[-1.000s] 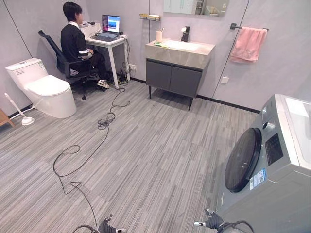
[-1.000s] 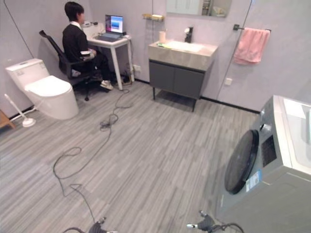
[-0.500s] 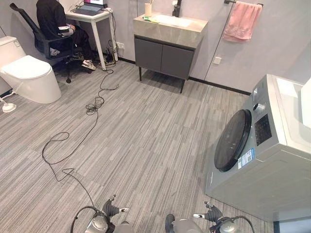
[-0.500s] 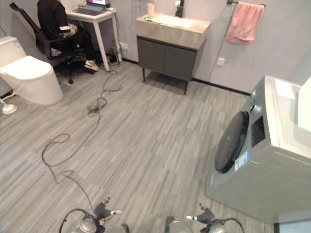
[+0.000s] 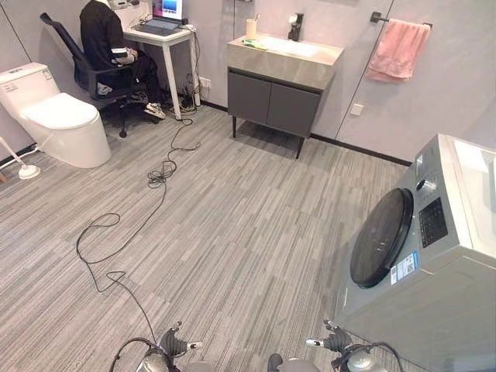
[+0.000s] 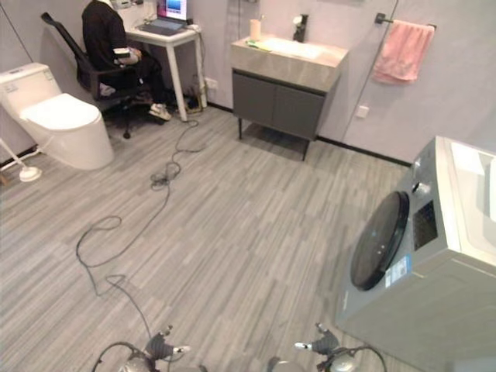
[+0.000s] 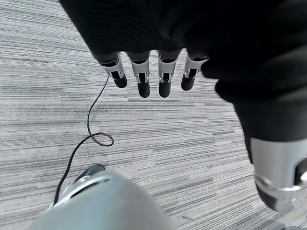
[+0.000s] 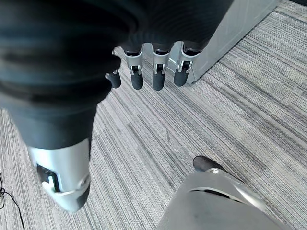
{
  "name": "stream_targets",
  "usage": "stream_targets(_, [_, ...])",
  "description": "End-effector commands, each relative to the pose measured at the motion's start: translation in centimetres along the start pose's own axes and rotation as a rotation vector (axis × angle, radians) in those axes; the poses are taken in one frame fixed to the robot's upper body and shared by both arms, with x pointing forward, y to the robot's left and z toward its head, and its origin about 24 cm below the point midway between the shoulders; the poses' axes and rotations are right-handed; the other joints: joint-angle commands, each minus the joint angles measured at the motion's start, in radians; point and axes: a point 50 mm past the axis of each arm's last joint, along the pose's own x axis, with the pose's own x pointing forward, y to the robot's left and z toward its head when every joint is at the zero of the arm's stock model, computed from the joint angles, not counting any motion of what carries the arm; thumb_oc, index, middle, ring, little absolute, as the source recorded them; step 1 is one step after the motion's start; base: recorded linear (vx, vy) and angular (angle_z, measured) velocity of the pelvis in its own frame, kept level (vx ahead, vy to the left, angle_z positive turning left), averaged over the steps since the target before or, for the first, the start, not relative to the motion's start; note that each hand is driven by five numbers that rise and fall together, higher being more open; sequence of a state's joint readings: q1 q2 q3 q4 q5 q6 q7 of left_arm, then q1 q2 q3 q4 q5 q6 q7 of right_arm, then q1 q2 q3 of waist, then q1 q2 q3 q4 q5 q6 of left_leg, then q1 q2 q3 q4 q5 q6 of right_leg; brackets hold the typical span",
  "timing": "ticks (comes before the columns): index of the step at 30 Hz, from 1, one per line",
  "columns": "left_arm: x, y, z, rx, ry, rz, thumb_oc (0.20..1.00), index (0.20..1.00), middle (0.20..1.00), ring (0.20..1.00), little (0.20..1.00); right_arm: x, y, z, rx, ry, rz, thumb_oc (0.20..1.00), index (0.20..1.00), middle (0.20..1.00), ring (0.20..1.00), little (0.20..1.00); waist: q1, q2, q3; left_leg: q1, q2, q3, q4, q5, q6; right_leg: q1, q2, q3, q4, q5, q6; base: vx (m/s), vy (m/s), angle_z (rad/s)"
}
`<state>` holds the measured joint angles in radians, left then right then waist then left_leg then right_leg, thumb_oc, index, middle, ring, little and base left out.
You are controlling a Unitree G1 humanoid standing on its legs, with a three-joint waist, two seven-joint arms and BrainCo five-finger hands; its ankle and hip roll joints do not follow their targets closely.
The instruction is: Put brush and paste in cup on sink, flatten towel.
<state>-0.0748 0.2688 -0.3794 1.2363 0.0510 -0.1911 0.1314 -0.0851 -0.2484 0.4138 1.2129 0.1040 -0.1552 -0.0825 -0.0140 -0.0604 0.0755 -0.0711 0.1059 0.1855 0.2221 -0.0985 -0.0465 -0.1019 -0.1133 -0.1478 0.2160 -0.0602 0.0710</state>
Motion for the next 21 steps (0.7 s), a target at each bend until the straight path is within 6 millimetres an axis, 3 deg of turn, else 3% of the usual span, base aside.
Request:
stream_targets(1, [0.6,0.6,2.5,0.058,-0.090,-0.004,1.000,1.000,1.000,1.000,1.000,0.7,-2.1,3.3,-0.027,-0.101,-0.053,1.000,1.000,1.000,1.000,1.000,-0.007,0.022,0.056,0.043,-0.060,0.060,0.007,-0.012,0.023,0.079,-0.046,0.018,0.016,0.008,0.066,0.06,0.181,-0.11])
stream_targets(3, [0.6,0.8,2.4,0.044,-0.085,0.007,1.000,1.000,1.000,1.000,1.000,0.8,-2.1,3.8,-0.040,-0.117,-0.049,1.000,1.000,1.000,1.000,1.000,-0.006,0.028,0.061,0.062,-0.088,0.059,-0.035,-0.007,0.046,0.044,-0.063,0.046,0.059,0.069,0.084,0.06,0.181,-0.13])
stream_targets(5, [0.6,1.0,2.2,0.046,-0.082,0.012,1.000,1.000,1.000,1.000,1.000,0.8,-2.2,4.4,-0.046,-0.142,-0.046,1.000,1.000,1.000,1.000,1.000,-0.011,0.033,0.075,0.090,-0.120,0.050,-0.079,0.002,0.072,-0.008,-0.076,0.104,0.157,0.169,0.097,0.05,0.165,-0.07])
stream_targets(7, [0.5,1.1,2.1,0.051,-0.082,0.014,1.000,1.000,1.000,1.000,1.000,0.8,-2.1,4.8,-0.052,-0.159,-0.041,1.000,1.000,1.000,1.000,1.000,-0.015,0.037,0.077,0.101,-0.130,0.050,-0.101,0.005,0.084,-0.041,-0.075,0.131,0.196,0.208,0.094,0.09,0.191,-0.42])
stream_targets(8, [0.6,1.4,2.2,0.077,-0.089,0.011,1.000,1.000,1.000,1.000,1.000,0.8,-2.1,6.2,-0.066,-0.216,-0.035,1.000,1.000,1.000,1.000,1.000,-0.034,0.058,0.100,0.128,-0.129,0.047,-0.139,0.017,0.095,-0.117,-0.046,0.156,0.303,0.210,0.087,0.13,0.237,-0.48])
stream_targets(9, [0.6,1.4,2.2,0.077,-0.089,0.011,1.000,1.000,1.000,1.000,1.000,0.8,-2.1,6.2,-0.067,-0.216,-0.035,1.000,1.000,1.000,1.000,1.000,-0.034,0.057,0.100,0.129,-0.130,0.047,-0.140,0.017,0.095,-0.118,-0.046,0.156,0.305,0.209,0.087,0.24,0.203,-0.30])
stream_targets(10, [0.6,1.5,2.2,0.087,-0.084,0.010,1.000,1.000,1.000,1.000,1.000,0.7,-2.2,6.8,-0.061,-0.246,-0.029,1.000,1.000,1.000,1.000,1.000,-0.050,0.061,0.096,0.142,-0.137,0.040,-0.160,0.026,0.092,-0.136,-0.007,0.174,0.260,0.170,0.080,0.13,0.036,-0.11])
stream_targets(12, [0.6,1.7,2.3,0.084,-0.084,0.014,1.000,1.000,1.000,1.000,1.000,0.6,-2.3,7.3,-0.022,-0.264,-0.027,1.000,1.000,1.000,1.000,1.000,-0.055,0.060,0.096,0.149,-0.141,0.041,-0.165,0.026,0.086,-0.142,-0.005,0.175,0.210,0.163,0.081,0.22,-0.004,0.09])
stream_targets(13, [0.8,2.0,2.7,0.059,-0.088,0.025,1.000,1.000,1.000,1.000,1.000,0.5,-2.5,7.9,0.035,-0.292,-0.026,1.000,1.000,1.000,1.000,1.000,-0.070,0.046,0.095,0.155,-0.150,0.039,-0.168,0.010,0.072,-0.170,-0.029,0.182,0.033,0.183,0.094,0.24,-0.047,0.08])
stream_targets(14, [0.8,2.0,2.7,0.058,-0.088,0.024,1.000,1.000,1.000,1.000,1.000,0.5,-2.6,7.9,0.035,-0.292,-0.026,1.000,1.000,1.000,1.000,1.000,-0.072,0.049,0.096,0.156,-0.147,0.036,-0.166,0.007,0.072,-0.164,-0.028,0.178,0.028,0.184,0.094,0.52,-0.170,0.03])
stream_targets(15, [0.9,2.3,3.4,0.048,-0.108,0.034,1.000,1.000,1.000,1.000,1.000,0.3,-2.8,9.0,0.023,-0.345,-0.023,1.000,1.000,1.000,1.000,1.000,-0.099,0.036,0.101,0.198,-0.153,0.008,-0.166,-0.020,0.048,-0.200,-0.038,0.228,-0.141,0.254,0.120,0.36,-0.117,0.07])
stream_targets(17, [1.0,2.5,3.4,0.046,-0.106,0.038,1.000,1.000,1.000,1.000,1.000,0.1,-2.8,9.3,0.020,-0.362,-0.020,1.000,1.000,1.000,1.000,1.000,-0.107,0.035,0.102,0.220,-0.149,0.008,-0.168,-0.029,0.041,-0.206,-0.040,0.228,-0.179,0.270,0.124,0.37,-0.127,0.24])
stream_targets(20, [1.0,2.1,3.6,0.052,-0.105,0.033,1.000,1.000,1.000,1.000,1.000,-0.1,-3.3,9.9,-0.016,-0.394,-0.017,1.000,1.000,1.000,1.000,1.000,-0.124,0.034,0.100,0.307,-0.138,-0.022,-0.173,-0.056,0.018,-0.245,-0.050,0.139,-0.189,0.307,0.133,0.46,-0.215,0.45])
stream_targets(21, [1.0,2.1,3.6,0.052,-0.105,0.033,1.000,1.000,1.000,1.000,1.000,-0.1,-3.3,9.9,-0.016,-0.394,-0.017,1.000,1.000,1.000,1.000,1.000,-0.125,0.035,0.101,0.309,-0.136,-0.023,-0.173,-0.057,0.017,-0.243,-0.049,0.137,-0.189,0.306,0.133,0.39,-0.321,0.28])
